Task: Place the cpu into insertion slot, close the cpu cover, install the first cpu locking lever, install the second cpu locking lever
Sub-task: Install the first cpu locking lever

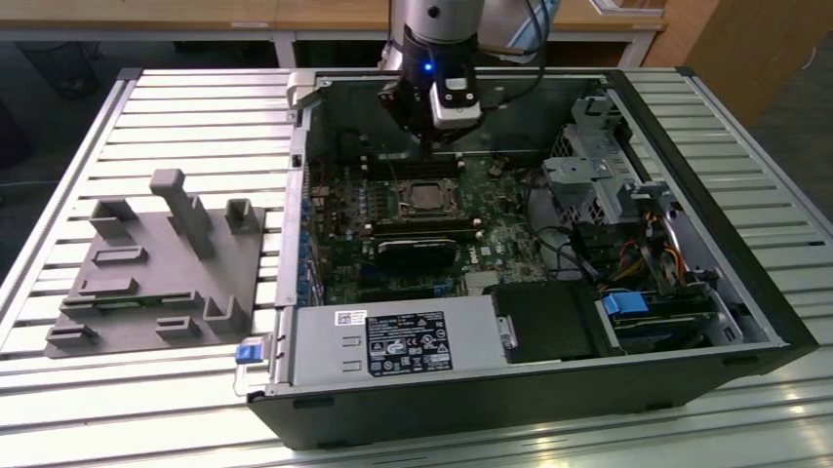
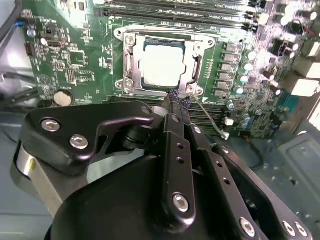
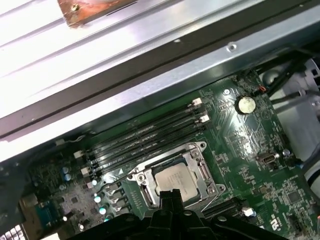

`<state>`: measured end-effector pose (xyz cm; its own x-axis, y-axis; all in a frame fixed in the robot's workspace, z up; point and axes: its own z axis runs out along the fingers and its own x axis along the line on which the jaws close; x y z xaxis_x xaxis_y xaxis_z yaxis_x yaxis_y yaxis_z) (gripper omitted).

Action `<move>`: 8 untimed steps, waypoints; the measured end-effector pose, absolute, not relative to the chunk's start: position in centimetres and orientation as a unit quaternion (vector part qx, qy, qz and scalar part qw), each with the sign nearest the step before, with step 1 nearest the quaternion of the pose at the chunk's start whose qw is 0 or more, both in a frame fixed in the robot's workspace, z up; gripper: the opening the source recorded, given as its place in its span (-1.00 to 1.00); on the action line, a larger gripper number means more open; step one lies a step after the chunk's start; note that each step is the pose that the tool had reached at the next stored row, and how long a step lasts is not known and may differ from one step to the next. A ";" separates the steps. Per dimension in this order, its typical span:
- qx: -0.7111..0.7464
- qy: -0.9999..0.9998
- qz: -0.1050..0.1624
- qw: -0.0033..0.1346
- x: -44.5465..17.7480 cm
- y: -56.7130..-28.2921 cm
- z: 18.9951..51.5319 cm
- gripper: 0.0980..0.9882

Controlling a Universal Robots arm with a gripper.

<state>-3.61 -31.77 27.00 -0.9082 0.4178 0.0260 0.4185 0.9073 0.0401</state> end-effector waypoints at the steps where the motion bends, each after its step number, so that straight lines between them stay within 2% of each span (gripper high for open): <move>1: -0.208 -0.978 -0.022 0.009 -3.6 -31.8 27.0 -0.96; 8: -0.156 -0.987 -0.022 0.010 -3.6 -31.8 27.0 -0.96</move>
